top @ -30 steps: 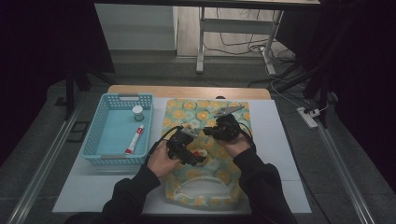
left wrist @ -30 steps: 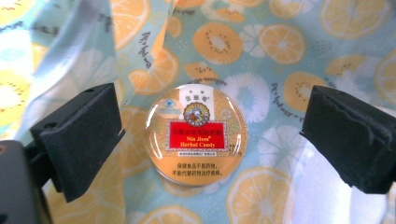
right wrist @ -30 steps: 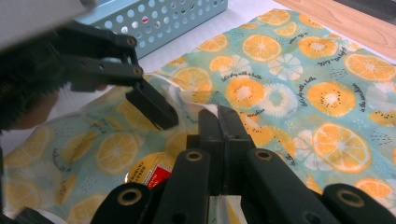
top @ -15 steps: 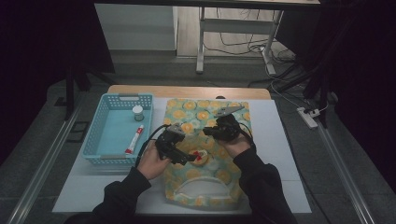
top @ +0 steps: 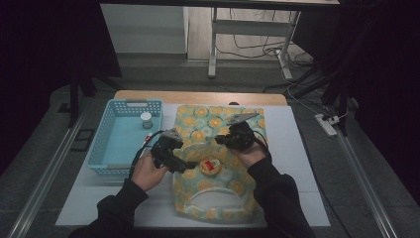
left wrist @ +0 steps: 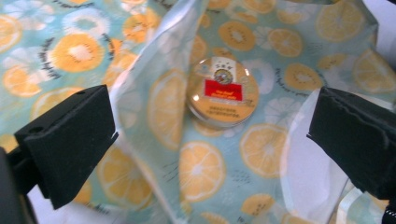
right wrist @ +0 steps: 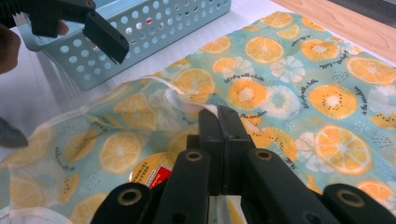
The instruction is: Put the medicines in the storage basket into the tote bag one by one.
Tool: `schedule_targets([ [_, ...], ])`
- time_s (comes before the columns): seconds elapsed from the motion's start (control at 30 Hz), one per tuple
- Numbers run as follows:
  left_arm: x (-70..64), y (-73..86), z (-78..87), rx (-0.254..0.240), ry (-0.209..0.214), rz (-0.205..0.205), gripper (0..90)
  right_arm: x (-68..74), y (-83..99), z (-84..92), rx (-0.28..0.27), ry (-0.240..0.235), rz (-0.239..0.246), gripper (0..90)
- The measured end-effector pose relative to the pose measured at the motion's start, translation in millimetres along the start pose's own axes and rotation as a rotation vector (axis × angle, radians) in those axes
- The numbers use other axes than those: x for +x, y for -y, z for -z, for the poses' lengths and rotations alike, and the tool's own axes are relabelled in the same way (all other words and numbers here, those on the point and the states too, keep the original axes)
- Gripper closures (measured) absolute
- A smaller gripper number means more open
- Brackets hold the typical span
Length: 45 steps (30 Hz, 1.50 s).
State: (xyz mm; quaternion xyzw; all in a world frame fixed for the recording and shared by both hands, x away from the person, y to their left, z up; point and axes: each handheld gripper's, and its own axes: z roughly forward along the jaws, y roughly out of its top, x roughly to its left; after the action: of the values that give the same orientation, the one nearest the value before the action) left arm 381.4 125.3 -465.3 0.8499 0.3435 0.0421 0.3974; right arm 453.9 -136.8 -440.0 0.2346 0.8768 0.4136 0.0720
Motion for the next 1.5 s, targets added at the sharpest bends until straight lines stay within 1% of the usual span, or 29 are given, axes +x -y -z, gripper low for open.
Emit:
schedule_targets([
  [0.07,2.7,1.8,4.2,-0.009,-0.010,0.015,0.3,-0.2,0.0,0.3,-0.001,0.001,-0.002,89.9],
  [0.17,6.2,4.9,12.1,-0.018,-0.034,0.011,0.7,-0.2,-0.1,0.2,-0.001,0.001,-0.001,89.9],
  [0.23,9.5,7.0,17.4,-0.025,-0.046,0.021,0.7,-0.1,-0.2,-0.1,0.001,0.002,0.002,89.9],
  [0.3,12.7,9.1,22.4,-0.030,-0.068,0.024,0.8,0.1,-0.3,0.0,0.001,0.002,0.003,89.9],
  [0.4,17.8,11.6,28.6,-0.012,-0.097,0.024,0.8,0.4,-0.5,0.5,0.000,0.002,0.004,89.9],
  [0.47,21.3,13.3,32.9,-0.011,-0.116,0.029,0.6,0.3,-0.5,0.8,-0.001,0.001,0.003,89.9],
  [0.53,25.6,15.0,37.4,-0.008,-0.128,0.045,0.6,0.3,-0.5,1.2,-0.002,0.002,0.003,89.9],
  [0.63,32.5,17.9,45.6,-0.004,-0.159,0.061,0.2,0.1,-0.7,2.2,-0.005,0.002,0.003,89.9],
  [0.7,38.6,20.2,50.8,0.006,-0.169,0.083,0.0,0.0,-0.8,2.6,-0.006,0.002,0.004,89.8],
  [0.77,44.0,22.8,55.6,0.010,-0.194,0.097,0.0,-0.1,-0.8,2.8,-0.006,0.002,0.002,89.8],
  [0.87,51.8,26.1,63.3,0.012,-0.217,0.126,0.0,-0.5,-0.7,2.9,-0.007,0.004,0.001,89.9],
  [0.93,56.5,28.2,67.1,0.015,-0.244,0.135,0.0,-0.6,-0.7,2.9,-0.007,0.004,0.000,89.9],
  [1.03,63.6,31.6,70.8,0.033,-0.283,0.149,0.0,-0.5,-0.7,2.6,-0.006,0.004,0.001,89.9],
  [1.17,74.0,36.2,74.8,0.040,-0.314,0.180,0.4,-0.4,-0.9,2.7,-0.007,0.004,0.001,89.9],
  [1.23,79.3,38.3,76.3,0.035,-0.319,0.201,0.8,-0.4,-0.9,2.7,-0.007,0.003,0.003,89.9],
  [1.27,81.9,39.5,76.4,0.039,-0.318,0.204,0.9,-0.4,-0.8,2.8,-0.007,0.004,0.002,89.9],
  [1.33,86.1,41.1,74.6,0.057,-0.334,0.216,0.9,-0.6,-0.8,2.8,-0.006,0.004,0.002,89.9],
  [1.47,94.3,44.1,69.5,0.086,-0.337,0.237,0.7,-0.3,-0.9,2.2,-0.006,0.004,0.004,89.9],
  [1.5,95.9,44.6,68.2,0.096,-0.338,0.237,0.3,-0.2,-0.8,2.2,-0.005,0.004,0.005,89.9],
])
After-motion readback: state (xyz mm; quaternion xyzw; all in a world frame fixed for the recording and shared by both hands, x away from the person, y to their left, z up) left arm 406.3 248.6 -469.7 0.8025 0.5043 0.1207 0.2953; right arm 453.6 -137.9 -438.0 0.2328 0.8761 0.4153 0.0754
